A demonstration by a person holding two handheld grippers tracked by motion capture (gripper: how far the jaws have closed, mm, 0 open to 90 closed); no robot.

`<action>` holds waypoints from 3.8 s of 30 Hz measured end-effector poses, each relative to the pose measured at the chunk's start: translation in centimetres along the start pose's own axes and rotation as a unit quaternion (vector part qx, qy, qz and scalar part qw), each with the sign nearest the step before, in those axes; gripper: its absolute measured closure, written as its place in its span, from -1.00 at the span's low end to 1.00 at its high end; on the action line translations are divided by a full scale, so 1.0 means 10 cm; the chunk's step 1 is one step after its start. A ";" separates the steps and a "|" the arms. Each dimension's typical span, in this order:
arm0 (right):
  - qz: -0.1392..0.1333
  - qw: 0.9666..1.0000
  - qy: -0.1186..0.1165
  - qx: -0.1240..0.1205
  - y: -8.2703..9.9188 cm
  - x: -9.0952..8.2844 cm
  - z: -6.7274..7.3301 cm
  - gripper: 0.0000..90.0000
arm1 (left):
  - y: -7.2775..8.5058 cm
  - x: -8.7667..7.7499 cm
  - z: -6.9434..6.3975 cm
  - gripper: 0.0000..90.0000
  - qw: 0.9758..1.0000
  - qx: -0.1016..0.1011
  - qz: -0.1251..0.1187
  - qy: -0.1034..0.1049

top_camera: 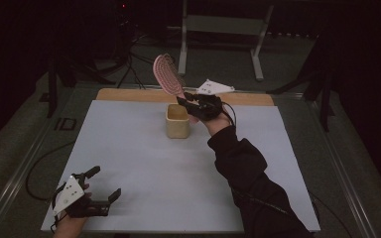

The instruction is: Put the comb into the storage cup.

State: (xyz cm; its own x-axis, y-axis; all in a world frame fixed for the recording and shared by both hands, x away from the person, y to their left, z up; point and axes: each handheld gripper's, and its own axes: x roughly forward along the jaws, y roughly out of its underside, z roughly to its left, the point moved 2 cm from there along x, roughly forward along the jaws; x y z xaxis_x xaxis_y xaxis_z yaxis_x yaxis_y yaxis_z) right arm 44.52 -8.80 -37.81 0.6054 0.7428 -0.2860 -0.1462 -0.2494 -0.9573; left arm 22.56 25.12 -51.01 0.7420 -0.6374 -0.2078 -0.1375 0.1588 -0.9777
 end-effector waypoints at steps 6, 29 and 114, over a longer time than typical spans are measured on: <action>-0.027 0.999 -0.006 0.018 -0.05 0.06 -0.03 0.57 | 0.00 0.00 0.00 -1.00 1.000 0.001 0.000 0.000; -0.118 0.991 -0.054 0.015 -0.09 0.47 -0.14 0.57 | 0.00 -0.01 0.00 -1.00 1.000 0.001 -0.003 0.002; 0.002 0.996 -0.079 0.033 0.61 0.52 -0.39 -0.77 | 0.01 0.00 -0.01 -1.00 1.000 0.001 0.003 0.006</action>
State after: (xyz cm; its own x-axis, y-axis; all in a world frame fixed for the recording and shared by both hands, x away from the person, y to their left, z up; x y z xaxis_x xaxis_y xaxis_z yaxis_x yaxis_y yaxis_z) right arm 49.83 -8.87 -44.98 0.4747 0.8317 -0.2882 -0.2035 -0.2148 -0.9552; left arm 22.46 25.02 -51.14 0.7332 -0.6455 -0.2140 -0.1408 0.1638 -0.9764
